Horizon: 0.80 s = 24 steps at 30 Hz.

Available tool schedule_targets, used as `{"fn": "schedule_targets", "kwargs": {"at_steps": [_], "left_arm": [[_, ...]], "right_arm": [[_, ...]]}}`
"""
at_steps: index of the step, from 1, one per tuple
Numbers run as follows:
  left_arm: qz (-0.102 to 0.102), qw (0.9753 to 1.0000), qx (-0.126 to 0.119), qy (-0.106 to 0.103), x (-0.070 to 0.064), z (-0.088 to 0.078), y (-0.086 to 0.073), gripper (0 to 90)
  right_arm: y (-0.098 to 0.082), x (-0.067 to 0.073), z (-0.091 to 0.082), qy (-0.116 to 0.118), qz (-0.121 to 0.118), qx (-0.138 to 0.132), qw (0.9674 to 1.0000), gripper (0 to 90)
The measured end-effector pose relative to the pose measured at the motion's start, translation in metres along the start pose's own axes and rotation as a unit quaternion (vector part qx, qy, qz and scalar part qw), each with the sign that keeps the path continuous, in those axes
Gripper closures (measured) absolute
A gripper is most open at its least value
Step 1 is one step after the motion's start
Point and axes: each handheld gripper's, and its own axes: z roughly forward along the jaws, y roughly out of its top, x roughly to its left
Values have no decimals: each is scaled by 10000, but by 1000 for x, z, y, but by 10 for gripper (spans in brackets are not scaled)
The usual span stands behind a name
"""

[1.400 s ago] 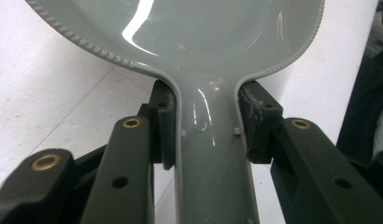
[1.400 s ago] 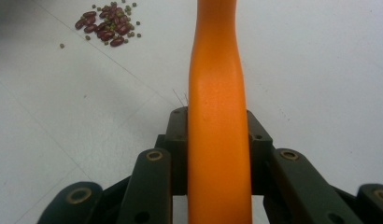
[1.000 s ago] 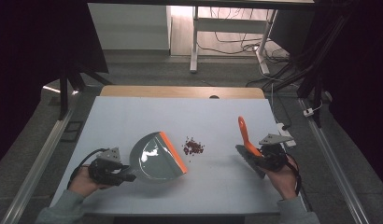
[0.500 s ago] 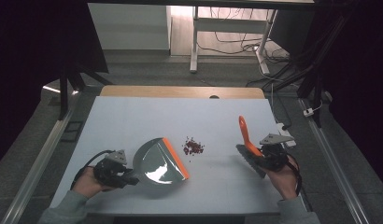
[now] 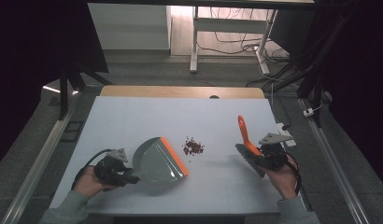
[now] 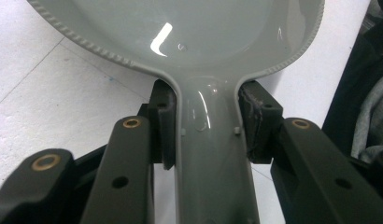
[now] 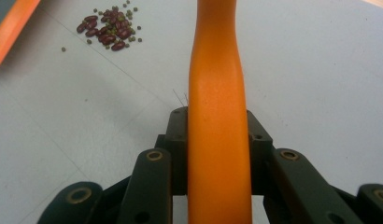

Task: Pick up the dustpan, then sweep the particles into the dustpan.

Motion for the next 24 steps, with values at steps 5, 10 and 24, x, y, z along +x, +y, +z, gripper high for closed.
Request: {"fn": "schedule_targets", "kwargs": {"at_steps": [5, 10, 24], "left_arm": [[41, 10000, 36, -5, -2, 1, 0, 616], [87, 9999, 50, -47, -2, 1, 2, 616], [87, 9999, 89, -58, -3, 3, 3, 616]], "right_arm": [[6, 2, 0, 0, -23, -68, 10000, 702], [18, 5, 4, 96, -45, -169, 9998, 702], [46, 12, 27, 185, 32, -243, 9995, 702]]}}
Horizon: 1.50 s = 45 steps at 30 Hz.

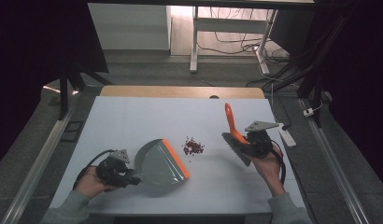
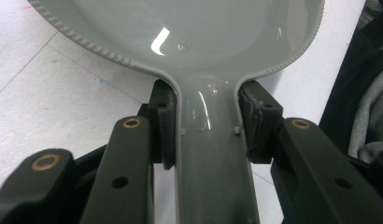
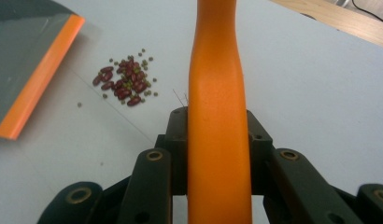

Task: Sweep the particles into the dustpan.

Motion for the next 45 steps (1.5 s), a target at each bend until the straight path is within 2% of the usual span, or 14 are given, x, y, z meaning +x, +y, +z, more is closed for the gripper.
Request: {"fn": "schedule_targets", "kwargs": {"at_steps": [10, 25, 31, 35, 40, 45], "left_arm": [[2, 10000, 0, -8, -1, 2, 2, 616], [6, 10000, 21, -25, 0, 8, 9, 616], [28, 10000, 58, -49, -1, 10, 9, 616], [9, 9999, 75, -68, 1, 11, 10, 616], [-16, 9999, 89, -71, 2, 14, 12, 616], [32, 9999, 107, -128, 2, 16, 13, 616]], "right_arm": [[13, 2, 26, 53, 107, 98, 9999, 702], [43, 12, 79, 143, -77, 323, 9993, 702], [52, 14, 92, 102, -198, 442, 9988, 702], [58, 13, 100, 122, -119, 403, 9990, 702], [63, 16, 116, 58, -252, 629, 9977, 702], [67, 20, 125, 41, -328, 725, 9968, 702]]}}
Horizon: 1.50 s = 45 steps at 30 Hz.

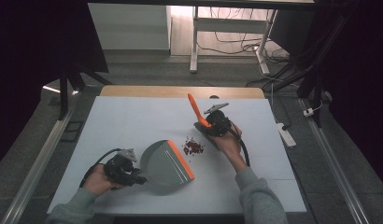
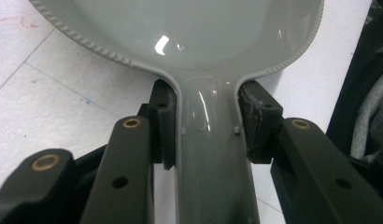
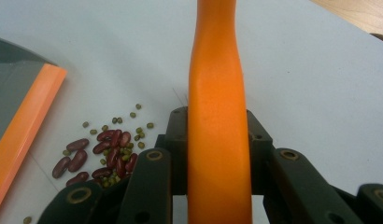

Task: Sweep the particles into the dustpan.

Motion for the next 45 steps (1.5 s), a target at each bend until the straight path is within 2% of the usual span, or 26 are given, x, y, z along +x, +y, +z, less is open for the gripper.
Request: {"fn": "schedule_targets", "kwargs": {"at_steps": [7, 18, 28, 32, 36, 38, 45], "left_arm": [[-13, 10000, 25, -49, 1, 2, 2, 616], [-182, 9997, 70, -112, 6, 4, 4, 617], [-243, 9995, 89, -157, 7, 5, 6, 618], [-253, 9995, 107, -159, 7, 5, 7, 618], [-256, 9995, 113, -153, 7, 5, 7, 619], [-262, 9995, 113, -152, 7, 5, 7, 619], [-267, 9995, 113, -154, 7, 6, 8, 619]], "right_arm": [[6, 0, 8, -48, -76, 116, 9999, 702], [9, 1, 16, -43, -95, 200, 9997, 703], [13, 11, 22, 21, -252, 304, 9992, 704], [13, 19, 23, 19, -353, 337, 9988, 704], [13, 30, 23, -5, -577, 399, 9975, 704], [13, 35, 22, 69, -597, 395, 9974, 704], [10, 55, 20, 80, -752, 349, 9965, 703]]}}
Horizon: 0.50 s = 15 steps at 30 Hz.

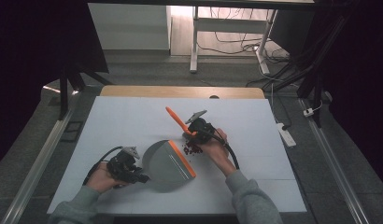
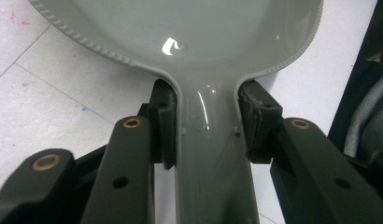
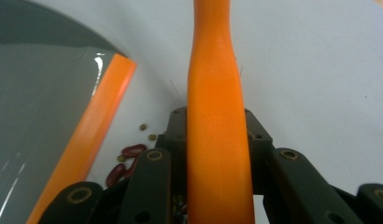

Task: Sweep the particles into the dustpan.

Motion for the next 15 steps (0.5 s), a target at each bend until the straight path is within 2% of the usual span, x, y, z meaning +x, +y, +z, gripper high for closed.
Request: {"fn": "schedule_targets", "kwargs": {"at_steps": [4, 7, 10, 15], "left_arm": [[0, 10000, -7, 8, -1, 0, 0, 619], [-1, 10000, -11, 7, -1, 0, 0, 619], [-1, 10000, -9, 10, -1, 0, 0, 619], [-6, 10000, 5, 24, -1, 1, 1, 618]], "right_arm": [[0, 8, -2, 112, 39, -52, 9999, 703], [-1, 12, -2, 229, 159, -133, 9995, 703], [-1, 16, -2, 181, 140, -158, 9996, 703], [-2, 20, -3, 238, 163, -200, 9994, 703]]}}
